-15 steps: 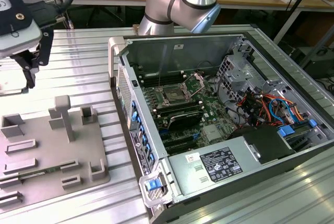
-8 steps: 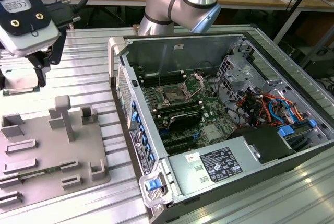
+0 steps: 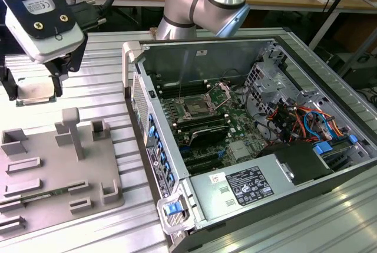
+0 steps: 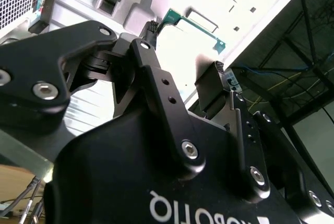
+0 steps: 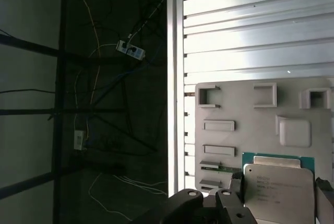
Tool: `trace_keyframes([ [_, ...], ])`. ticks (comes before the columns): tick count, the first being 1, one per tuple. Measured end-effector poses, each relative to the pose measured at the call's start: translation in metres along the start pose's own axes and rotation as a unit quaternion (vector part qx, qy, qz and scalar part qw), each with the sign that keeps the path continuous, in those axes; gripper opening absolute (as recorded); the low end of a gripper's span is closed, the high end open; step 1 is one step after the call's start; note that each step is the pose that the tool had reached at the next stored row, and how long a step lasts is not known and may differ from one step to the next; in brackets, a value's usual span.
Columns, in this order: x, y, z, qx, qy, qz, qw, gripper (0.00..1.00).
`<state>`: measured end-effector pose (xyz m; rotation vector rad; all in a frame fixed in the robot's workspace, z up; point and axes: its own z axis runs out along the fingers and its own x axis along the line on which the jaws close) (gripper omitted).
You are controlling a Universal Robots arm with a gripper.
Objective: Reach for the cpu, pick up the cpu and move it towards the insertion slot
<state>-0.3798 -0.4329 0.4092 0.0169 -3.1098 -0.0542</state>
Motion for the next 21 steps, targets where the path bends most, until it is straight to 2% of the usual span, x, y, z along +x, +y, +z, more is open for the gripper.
trace_keyframes([
  [10, -0.0087, -0.0001, -0.0002, -0.0001, -0.0001, 0.0, 1.0, 0.55],
  [21, -0.0279, -0.0003, -0.0008, -0.0001, 0.0, 0.0, 1.0, 0.55],
])
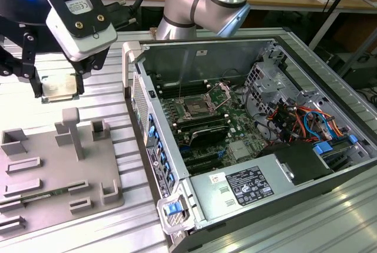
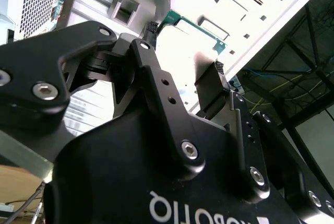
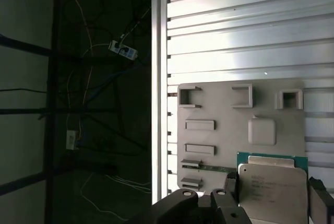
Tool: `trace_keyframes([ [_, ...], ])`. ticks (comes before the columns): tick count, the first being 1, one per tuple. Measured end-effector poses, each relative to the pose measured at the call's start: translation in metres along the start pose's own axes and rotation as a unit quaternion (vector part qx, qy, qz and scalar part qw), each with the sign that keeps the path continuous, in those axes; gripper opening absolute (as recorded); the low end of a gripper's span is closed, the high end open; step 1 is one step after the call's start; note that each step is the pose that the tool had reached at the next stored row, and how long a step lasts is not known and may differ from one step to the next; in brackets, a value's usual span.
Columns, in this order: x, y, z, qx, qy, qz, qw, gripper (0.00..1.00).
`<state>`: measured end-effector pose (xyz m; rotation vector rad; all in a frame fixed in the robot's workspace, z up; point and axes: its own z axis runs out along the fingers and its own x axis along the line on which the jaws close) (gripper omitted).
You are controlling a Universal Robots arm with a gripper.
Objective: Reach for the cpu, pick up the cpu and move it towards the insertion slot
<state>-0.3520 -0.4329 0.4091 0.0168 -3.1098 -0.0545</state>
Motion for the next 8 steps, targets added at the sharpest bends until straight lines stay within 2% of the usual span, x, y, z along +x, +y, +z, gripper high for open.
trace_keyframes([
  [8, -0.0114, -0.0002, -0.0003, 0.0, 0.0, 0.0, 1.0, 0.55],
])
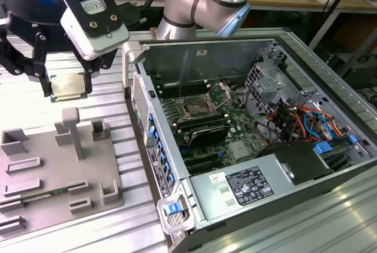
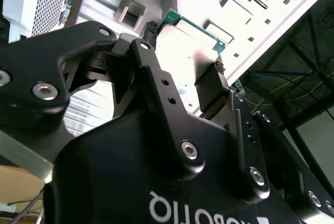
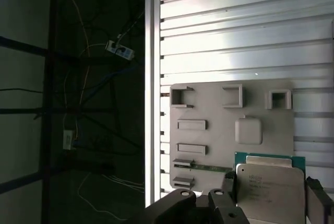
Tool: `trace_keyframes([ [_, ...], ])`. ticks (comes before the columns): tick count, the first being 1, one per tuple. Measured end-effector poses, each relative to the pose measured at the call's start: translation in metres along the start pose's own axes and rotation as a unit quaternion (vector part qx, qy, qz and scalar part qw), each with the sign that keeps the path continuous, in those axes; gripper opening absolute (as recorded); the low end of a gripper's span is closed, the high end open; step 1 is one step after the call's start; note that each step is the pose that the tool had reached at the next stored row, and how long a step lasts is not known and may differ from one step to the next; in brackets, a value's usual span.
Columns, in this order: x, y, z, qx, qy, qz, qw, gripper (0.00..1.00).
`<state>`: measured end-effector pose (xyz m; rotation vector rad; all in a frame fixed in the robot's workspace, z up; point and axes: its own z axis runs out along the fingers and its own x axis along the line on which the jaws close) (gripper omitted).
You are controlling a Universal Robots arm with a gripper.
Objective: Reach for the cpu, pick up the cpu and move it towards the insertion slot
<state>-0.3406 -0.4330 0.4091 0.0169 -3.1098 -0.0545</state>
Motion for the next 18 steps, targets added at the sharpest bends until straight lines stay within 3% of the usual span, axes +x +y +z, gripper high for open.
trace_keyframes([
  [18, -0.0296, -0.0003, -0.001, 0.0, 0.0, 0.0, 1.0, 0.55],
])
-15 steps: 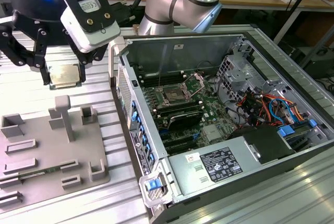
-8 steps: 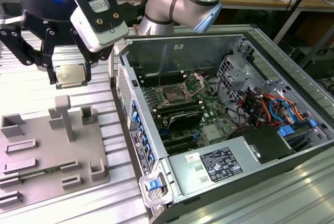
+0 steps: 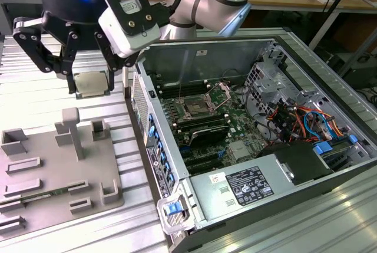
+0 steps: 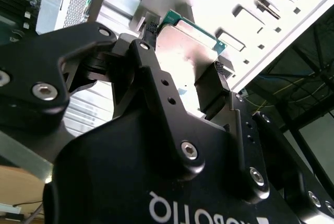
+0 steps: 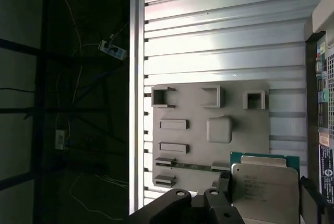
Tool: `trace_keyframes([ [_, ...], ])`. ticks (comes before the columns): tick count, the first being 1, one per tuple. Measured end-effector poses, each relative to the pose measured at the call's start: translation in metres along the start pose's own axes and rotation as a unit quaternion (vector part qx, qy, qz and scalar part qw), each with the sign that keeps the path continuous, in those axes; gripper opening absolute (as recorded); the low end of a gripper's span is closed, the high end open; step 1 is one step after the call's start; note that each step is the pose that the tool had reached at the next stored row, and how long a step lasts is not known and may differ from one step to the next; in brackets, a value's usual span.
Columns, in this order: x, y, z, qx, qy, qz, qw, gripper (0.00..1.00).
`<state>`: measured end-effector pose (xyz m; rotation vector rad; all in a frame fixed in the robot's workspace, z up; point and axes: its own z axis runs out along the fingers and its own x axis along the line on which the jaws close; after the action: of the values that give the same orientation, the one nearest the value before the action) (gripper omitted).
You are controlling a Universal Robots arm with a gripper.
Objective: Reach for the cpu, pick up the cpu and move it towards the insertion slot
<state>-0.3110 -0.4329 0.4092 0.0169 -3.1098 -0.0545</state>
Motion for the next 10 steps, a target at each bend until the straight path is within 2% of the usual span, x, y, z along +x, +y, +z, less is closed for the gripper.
trace_keyframes([
  [10, -0.0173, -0.0002, -0.0005, 0.0, 0.0, 0.0, 1.0, 0.55],
])
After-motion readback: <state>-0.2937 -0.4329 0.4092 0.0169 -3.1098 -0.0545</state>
